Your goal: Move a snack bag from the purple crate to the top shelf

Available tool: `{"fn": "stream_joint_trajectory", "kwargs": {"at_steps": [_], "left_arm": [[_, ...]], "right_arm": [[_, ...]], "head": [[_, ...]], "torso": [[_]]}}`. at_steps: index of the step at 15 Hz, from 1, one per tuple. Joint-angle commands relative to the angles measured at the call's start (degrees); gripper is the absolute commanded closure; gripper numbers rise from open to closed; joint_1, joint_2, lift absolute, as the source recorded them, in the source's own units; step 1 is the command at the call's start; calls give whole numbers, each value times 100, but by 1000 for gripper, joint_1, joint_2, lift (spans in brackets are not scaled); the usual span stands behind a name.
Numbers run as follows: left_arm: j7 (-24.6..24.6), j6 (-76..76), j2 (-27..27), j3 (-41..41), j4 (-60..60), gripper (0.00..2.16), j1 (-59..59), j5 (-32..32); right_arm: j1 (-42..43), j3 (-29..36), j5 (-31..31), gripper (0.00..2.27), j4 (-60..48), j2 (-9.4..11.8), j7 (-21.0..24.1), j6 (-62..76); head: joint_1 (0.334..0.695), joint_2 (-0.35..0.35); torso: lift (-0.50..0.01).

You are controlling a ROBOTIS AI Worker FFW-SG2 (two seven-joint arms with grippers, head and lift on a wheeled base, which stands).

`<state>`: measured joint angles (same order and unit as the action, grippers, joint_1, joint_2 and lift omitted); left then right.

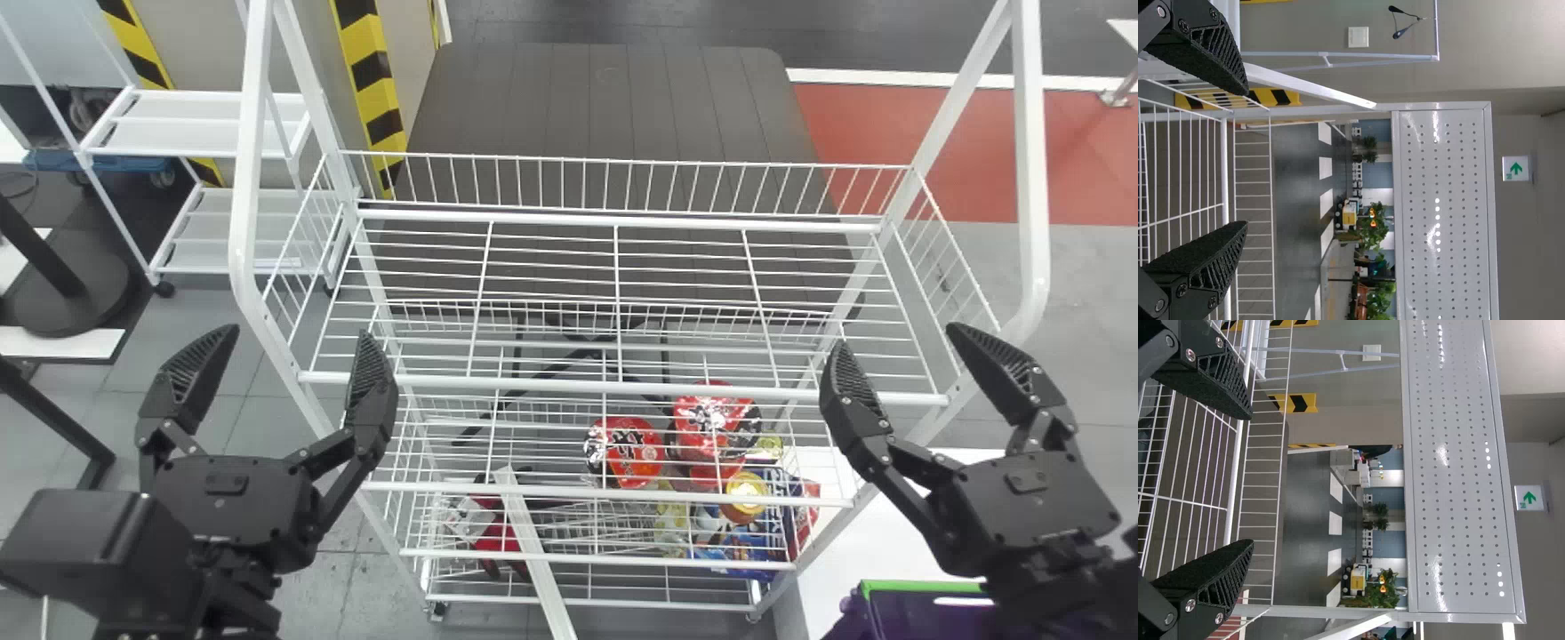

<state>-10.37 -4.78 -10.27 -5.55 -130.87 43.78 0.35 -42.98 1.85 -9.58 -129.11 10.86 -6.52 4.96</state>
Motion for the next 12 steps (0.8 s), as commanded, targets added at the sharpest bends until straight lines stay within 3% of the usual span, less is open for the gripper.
{"fn": "stream_joint_trajectory", "kwargs": {"at_steps": [1, 12], "left_arm": [[0, -1, 7, 1, 0, 124, -1, 0], [0, -1, 7, 1, -9, 130, -10, 0]], "right_arm": [[0, 0, 0, 171, 0, 4, -7, 0], [0, 35, 0, 178, 0, 12, -7, 35]], "head": [[695, -5], [695, -8]], "torso": [[0], [0]]}}
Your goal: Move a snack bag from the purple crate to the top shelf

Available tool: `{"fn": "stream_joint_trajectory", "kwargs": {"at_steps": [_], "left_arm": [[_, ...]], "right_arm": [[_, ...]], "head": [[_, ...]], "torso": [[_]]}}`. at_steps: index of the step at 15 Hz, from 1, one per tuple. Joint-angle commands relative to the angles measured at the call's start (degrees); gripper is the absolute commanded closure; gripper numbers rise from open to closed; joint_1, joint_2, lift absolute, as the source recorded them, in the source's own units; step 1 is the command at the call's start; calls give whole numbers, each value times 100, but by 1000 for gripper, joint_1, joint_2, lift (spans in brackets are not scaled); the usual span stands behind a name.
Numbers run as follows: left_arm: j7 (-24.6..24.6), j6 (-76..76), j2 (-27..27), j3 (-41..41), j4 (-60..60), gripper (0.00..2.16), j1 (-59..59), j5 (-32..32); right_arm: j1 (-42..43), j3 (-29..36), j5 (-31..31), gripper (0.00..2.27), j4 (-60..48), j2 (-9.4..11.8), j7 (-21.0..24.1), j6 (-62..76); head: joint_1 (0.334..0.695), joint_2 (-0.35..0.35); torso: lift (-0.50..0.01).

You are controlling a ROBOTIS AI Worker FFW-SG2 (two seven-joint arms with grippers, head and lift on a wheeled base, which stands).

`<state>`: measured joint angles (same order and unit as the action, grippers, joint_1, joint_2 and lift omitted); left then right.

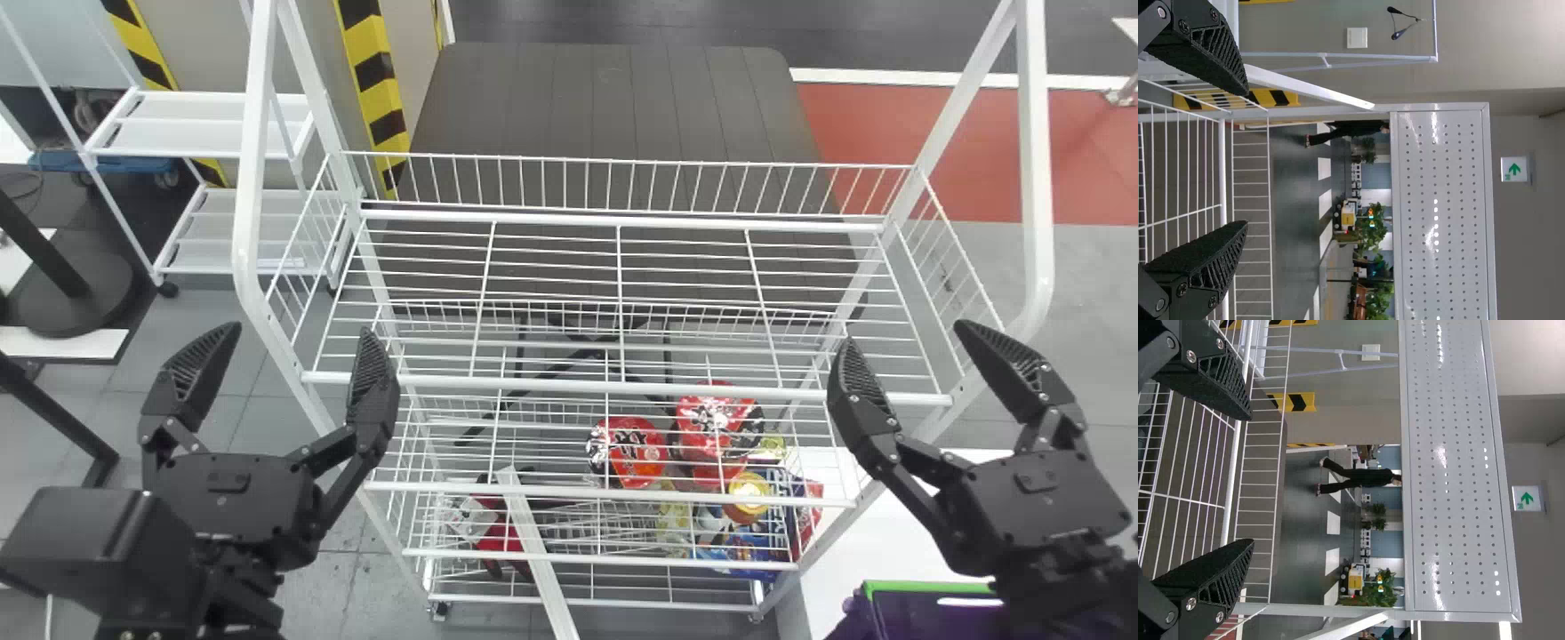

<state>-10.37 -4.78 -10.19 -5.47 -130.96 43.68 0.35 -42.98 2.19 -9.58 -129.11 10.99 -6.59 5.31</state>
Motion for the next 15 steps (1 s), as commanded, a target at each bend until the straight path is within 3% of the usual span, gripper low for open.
{"fn": "stream_joint_trajectory", "kwargs": {"at_steps": [1, 15], "left_arm": [[0, 0, 0, -6, 0, 130, 0, 0], [0, 0, 9, -6, 35, 130, -35, 35]], "right_arm": [[0, 0, 0, 178, 0, 0, 0, 0], [26, 80, -70, 171, -79, -18, 35, -422]], "head": [[695, -8], [695, -12]], "torso": [[0], [-11]]}}
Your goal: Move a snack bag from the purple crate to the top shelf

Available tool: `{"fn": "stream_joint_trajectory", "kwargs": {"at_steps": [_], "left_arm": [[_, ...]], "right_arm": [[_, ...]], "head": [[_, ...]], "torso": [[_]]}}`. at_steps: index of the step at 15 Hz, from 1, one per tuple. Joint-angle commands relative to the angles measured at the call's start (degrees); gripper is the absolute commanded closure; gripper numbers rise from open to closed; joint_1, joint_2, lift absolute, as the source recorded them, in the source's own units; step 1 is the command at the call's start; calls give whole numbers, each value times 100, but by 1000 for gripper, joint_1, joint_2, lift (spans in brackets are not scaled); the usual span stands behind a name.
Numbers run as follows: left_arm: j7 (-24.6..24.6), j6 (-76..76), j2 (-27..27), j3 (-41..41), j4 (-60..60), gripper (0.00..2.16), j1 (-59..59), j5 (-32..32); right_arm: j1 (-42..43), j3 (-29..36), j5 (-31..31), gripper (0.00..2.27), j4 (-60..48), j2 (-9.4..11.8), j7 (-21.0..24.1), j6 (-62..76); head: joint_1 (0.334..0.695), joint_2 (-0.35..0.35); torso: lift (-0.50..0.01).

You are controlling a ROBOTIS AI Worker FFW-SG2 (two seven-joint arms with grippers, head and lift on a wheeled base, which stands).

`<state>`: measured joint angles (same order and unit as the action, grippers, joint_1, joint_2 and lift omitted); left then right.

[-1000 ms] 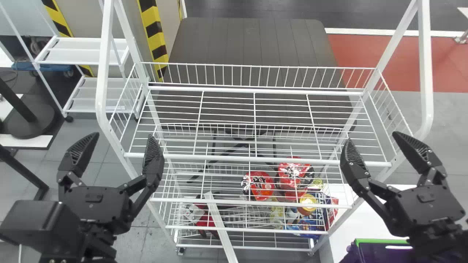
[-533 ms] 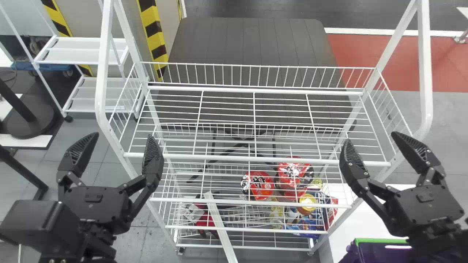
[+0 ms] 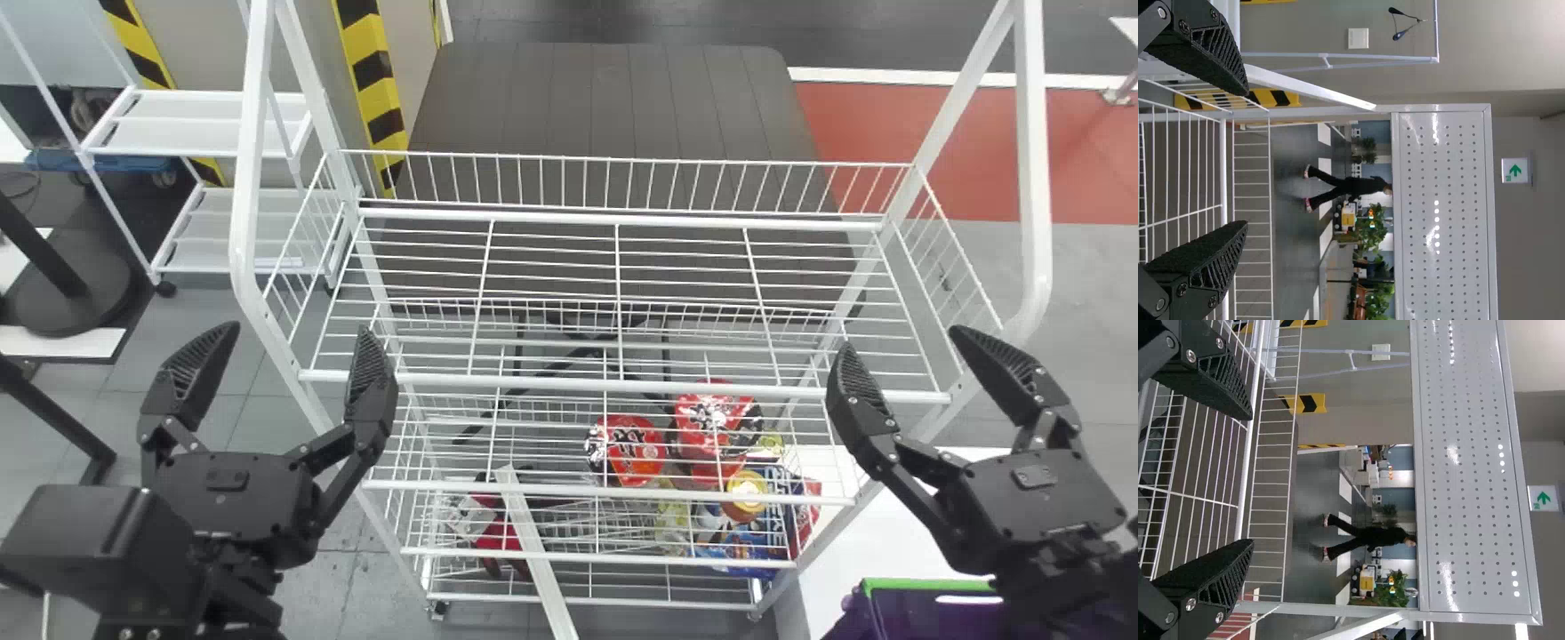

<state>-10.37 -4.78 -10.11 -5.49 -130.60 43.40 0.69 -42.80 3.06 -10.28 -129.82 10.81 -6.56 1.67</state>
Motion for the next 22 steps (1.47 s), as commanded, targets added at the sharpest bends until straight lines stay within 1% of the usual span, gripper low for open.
{"fn": "stream_joint_trajectory", "kwargs": {"at_steps": [1, 22], "left_arm": [[0, 0, 0, -5, 0, 130, -7, 2], [35, 0, 26, -5, 0, 130, 2, 63]], "right_arm": [[8, -7, 35, 171, -8, 0, 32, -40], [-71, -25, 123, 171, 1, 9, -4, 346]], "head": [[695, -14], [695, -16]], "torso": [[-14], [-98]]}}
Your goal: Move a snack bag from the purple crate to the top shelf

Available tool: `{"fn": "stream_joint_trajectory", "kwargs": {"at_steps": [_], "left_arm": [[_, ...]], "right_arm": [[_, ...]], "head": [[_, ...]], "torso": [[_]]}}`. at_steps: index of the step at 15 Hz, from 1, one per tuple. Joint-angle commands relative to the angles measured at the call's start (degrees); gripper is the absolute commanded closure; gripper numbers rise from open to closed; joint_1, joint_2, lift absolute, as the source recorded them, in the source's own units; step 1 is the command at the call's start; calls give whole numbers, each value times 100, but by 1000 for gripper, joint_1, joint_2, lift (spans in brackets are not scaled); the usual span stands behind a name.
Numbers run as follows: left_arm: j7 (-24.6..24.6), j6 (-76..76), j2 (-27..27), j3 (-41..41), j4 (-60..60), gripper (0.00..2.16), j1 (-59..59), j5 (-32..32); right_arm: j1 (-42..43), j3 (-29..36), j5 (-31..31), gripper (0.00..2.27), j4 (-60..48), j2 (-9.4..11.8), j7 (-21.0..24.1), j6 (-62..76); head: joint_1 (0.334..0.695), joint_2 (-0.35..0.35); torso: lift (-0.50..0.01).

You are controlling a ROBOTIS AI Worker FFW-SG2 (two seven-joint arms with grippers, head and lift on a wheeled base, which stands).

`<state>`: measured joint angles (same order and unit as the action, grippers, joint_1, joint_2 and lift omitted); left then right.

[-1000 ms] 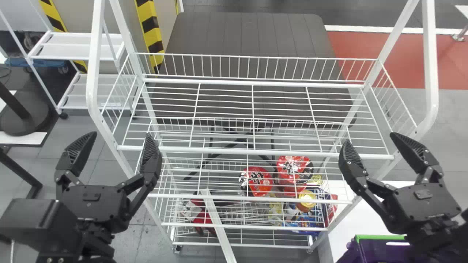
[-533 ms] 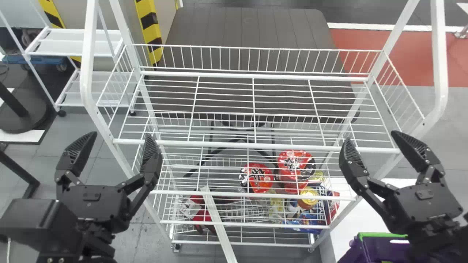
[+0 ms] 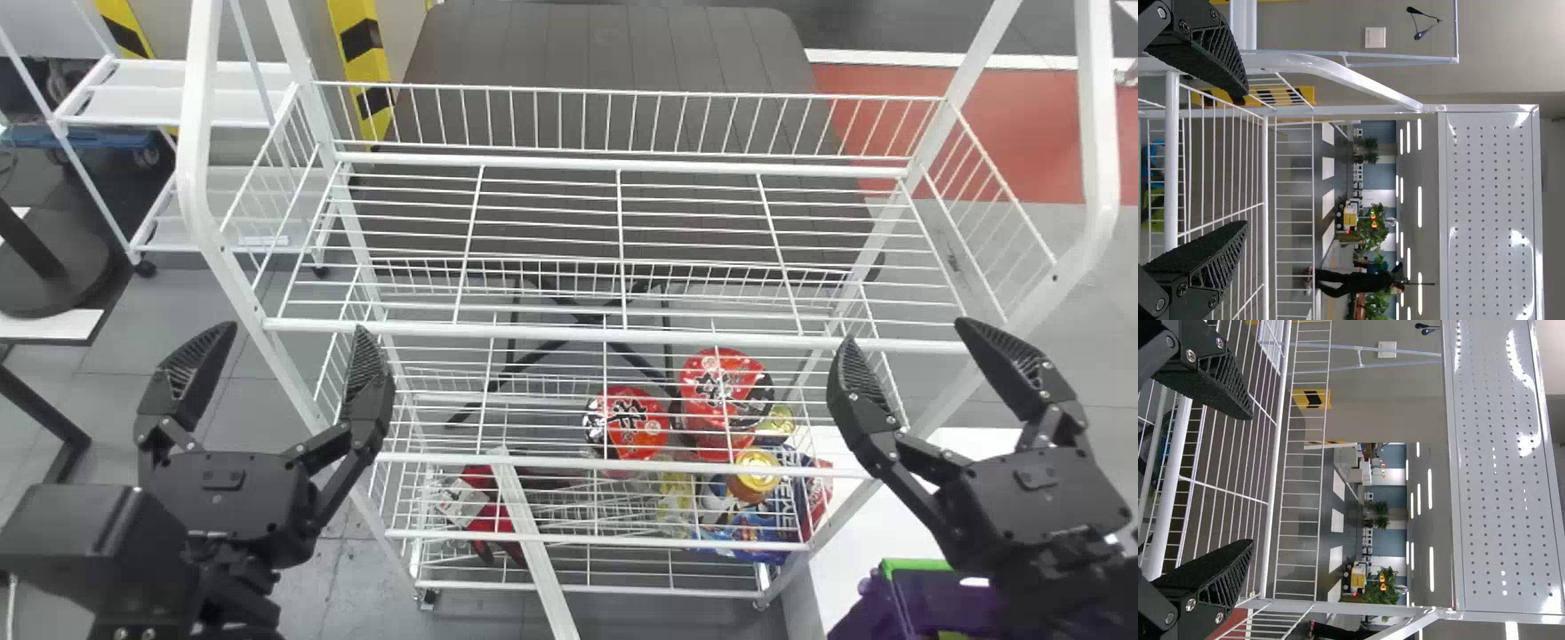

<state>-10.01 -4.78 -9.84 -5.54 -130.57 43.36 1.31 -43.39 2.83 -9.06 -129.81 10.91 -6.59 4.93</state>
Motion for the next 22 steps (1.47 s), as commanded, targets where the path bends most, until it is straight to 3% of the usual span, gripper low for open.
{"fn": "stream_joint_trajectory", "kwargs": {"at_steps": [1, 22], "left_arm": [[-1, 0, 0, 0, -12, 130, 15, 1], [-9, -18, 9, 9, -21, 130, 32, 1]], "right_arm": [[-11, -2, 0, 171, 0, -1, 0, 21], [-3, 7, 0, 171, 35, 17, -9, 144]], "head": [[695, -16], [695, -15]], "torso": [[-102], [-186]]}}
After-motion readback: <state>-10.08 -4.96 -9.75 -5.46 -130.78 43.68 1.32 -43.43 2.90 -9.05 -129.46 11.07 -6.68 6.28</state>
